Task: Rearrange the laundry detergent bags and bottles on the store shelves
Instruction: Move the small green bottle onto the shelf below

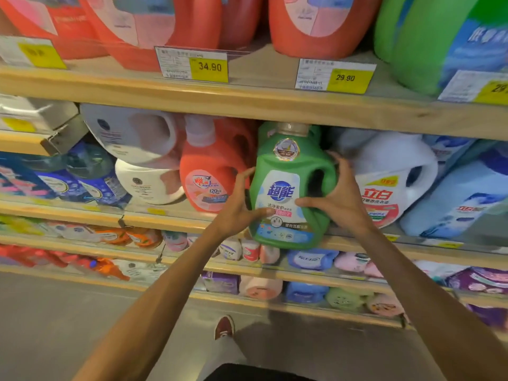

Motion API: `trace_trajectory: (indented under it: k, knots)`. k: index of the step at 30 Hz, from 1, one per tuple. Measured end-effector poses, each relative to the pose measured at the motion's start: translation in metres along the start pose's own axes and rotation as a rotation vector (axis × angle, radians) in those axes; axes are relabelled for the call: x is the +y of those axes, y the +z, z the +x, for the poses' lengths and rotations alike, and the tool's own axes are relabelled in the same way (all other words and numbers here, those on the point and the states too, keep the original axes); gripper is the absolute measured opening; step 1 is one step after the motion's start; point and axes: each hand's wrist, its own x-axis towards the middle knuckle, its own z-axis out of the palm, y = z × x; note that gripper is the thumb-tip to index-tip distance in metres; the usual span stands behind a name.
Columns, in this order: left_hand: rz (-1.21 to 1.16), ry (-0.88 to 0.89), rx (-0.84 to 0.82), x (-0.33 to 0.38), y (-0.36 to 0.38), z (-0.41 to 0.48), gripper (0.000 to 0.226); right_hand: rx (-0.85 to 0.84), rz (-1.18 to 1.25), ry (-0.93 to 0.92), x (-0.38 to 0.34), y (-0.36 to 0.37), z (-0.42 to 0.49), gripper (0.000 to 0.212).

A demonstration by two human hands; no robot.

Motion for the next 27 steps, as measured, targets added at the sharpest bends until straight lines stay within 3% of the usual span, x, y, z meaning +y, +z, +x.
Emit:
trace_trajectory:
  k: [15, 19, 27]
  knots:
    - [0.276, 0.0, 0.038, -0.031, -0.002, 0.055, 0.078, 0.191, -0.195, -0.035, 0.022, 0.033, 0.019, 0.118]
    - [0.317, 0.031, 0.071, -0.033, 0.006, 0.053, 0.083, 0.201, -0.232, -0.025, 0.027, 0.037, 0.01, 0.116]
    - [0.383, 0.112, 0.104, -0.04, 0.011, 0.051, 0.088, 0.232, -0.28, -0.182, 0.039, 0.043, -0.002, 0.113]
